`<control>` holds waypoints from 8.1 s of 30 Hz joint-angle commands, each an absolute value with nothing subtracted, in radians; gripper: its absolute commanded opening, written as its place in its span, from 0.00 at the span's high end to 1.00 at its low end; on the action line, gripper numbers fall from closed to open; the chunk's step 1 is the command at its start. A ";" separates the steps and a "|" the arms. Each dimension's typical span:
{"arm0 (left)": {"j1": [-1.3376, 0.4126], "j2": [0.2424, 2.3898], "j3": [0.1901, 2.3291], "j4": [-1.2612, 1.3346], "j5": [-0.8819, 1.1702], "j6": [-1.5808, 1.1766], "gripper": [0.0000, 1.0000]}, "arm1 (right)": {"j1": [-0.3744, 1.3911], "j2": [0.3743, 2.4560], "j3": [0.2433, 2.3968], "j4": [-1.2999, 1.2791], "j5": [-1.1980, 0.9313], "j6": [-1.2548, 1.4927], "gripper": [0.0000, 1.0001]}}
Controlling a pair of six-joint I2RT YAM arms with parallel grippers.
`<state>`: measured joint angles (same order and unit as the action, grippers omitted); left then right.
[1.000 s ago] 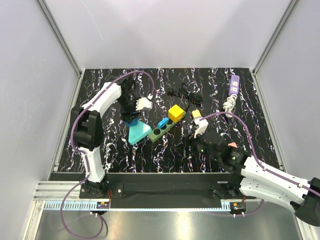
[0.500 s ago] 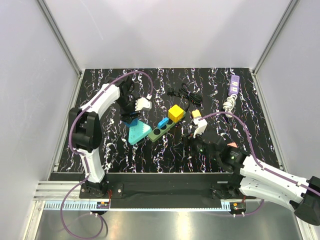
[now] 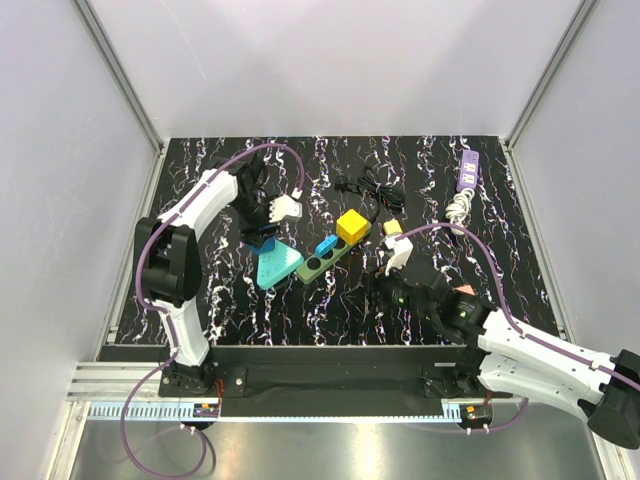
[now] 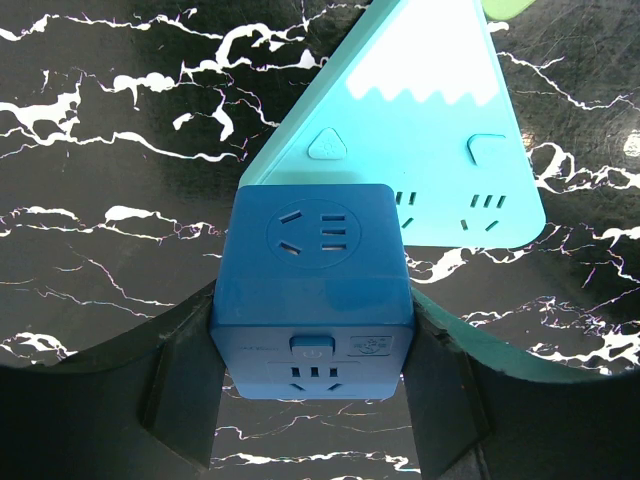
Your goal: Insert the plug
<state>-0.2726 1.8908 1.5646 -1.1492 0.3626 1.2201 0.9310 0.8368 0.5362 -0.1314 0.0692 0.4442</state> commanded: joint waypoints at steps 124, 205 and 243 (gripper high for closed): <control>-0.408 1.166 1.123 0.397 0.985 -1.094 1.00 | 0.956 0.992 0.827 0.554 -0.104 -0.627 0.00; -0.482 1.232 1.190 -0.163 1.318 -0.738 1.00 | 0.982 0.893 0.724 0.448 -0.221 -0.631 0.75; -0.216 1.373 1.149 -0.865 0.634 1.137 1.00 | 0.980 0.514 0.459 0.357 0.243 0.055 0.00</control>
